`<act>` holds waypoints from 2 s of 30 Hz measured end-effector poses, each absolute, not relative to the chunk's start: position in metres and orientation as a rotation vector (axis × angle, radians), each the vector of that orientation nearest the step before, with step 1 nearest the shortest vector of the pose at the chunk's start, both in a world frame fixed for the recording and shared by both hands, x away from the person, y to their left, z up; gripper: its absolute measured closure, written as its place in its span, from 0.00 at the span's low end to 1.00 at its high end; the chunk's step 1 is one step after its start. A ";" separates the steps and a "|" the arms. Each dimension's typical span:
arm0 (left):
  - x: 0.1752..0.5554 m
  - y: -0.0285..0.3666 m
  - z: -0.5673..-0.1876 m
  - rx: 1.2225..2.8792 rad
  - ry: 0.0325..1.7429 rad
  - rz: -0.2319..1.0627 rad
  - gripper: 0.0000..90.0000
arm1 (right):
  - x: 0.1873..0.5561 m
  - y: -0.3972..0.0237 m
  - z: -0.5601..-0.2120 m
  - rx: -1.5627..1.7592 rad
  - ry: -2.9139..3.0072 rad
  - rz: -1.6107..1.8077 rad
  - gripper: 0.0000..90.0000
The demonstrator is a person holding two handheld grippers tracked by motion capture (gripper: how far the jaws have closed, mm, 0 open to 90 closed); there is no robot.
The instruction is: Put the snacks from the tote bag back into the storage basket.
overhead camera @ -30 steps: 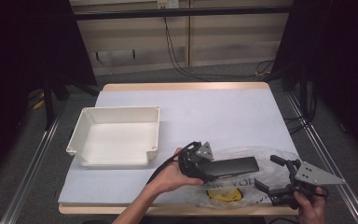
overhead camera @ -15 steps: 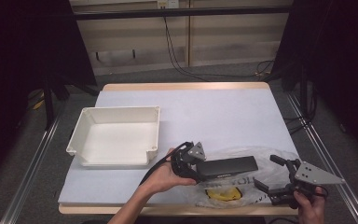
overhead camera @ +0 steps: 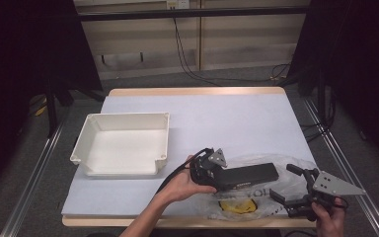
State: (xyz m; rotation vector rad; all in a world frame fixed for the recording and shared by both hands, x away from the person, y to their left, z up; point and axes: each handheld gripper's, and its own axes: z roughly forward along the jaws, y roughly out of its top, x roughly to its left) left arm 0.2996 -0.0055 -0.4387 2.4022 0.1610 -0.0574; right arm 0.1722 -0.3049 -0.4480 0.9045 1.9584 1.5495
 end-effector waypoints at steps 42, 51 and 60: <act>0.301 0.009 -0.404 2.291 0.086 -0.049 0.48 | 0.169 -0.310 -0.446 0.883 1.937 1.566 0.00; 0.301 0.017 -0.394 2.285 0.098 -0.032 0.48 | 0.167 -0.310 -0.444 0.872 1.914 1.582 0.00; 0.302 0.023 -0.390 2.264 0.081 -0.034 0.48 | 0.168 -0.312 -0.446 0.882 1.910 1.580 0.00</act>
